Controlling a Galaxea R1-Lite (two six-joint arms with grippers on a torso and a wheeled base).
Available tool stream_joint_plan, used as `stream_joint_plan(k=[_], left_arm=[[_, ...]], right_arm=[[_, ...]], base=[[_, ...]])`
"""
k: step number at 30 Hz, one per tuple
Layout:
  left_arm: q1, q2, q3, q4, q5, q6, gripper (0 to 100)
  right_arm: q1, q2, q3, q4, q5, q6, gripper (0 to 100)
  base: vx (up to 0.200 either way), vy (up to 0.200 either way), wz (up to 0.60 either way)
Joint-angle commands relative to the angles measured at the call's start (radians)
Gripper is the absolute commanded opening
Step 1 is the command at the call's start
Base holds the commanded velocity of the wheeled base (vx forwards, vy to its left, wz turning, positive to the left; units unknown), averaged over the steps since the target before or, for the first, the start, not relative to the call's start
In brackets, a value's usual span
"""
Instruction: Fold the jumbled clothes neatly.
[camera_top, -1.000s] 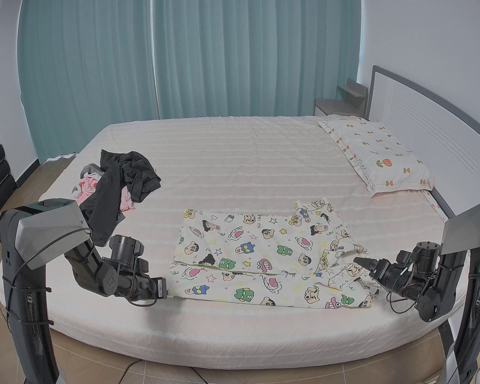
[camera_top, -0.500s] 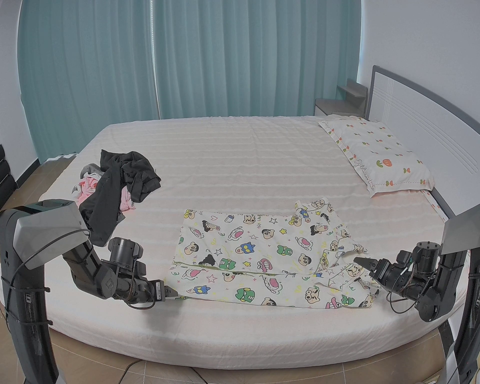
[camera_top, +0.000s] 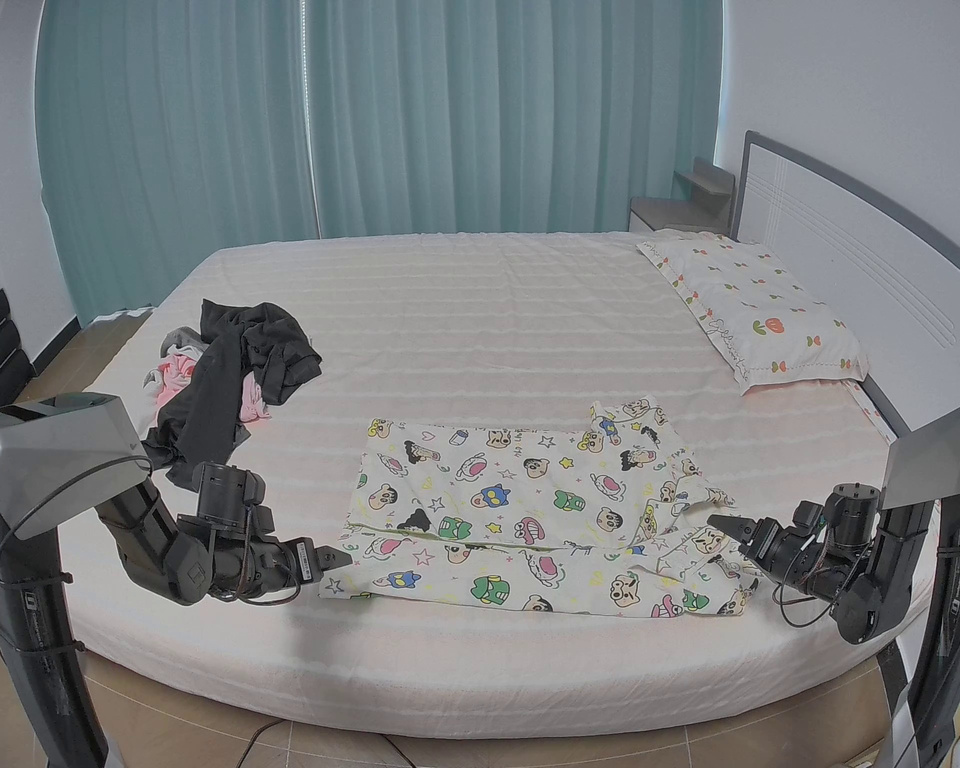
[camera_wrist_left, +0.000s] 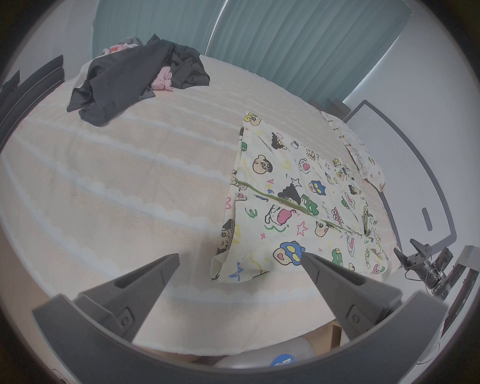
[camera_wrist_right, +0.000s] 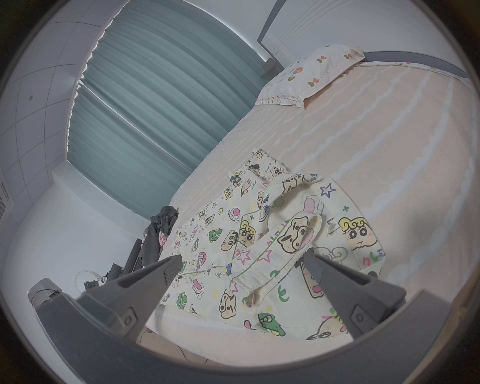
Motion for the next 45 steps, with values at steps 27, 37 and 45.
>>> stream_joint_plan(k=[27,37,45], left_arm=[[-0.015,-0.233,0.133,-0.141,0.075,-0.152,100],[-0.035,-0.345,0.156,-0.132,0.187,-0.224,100],[-0.041,-0.422,0.196,-0.095,0.248,-0.259,100]], right_arm=[[-0.002,-0.009,0.018,-0.018,0.0,-0.003,100],[-0.003,-0.009,0.018,-0.018,0.0,0.0,100],[0.001,-0.009,0.024,-0.018,0.0,0.0,100]], base=[[0.0,0.0,0.0],[0.0,0.0,0.0],[0.0,0.0,0.0]])
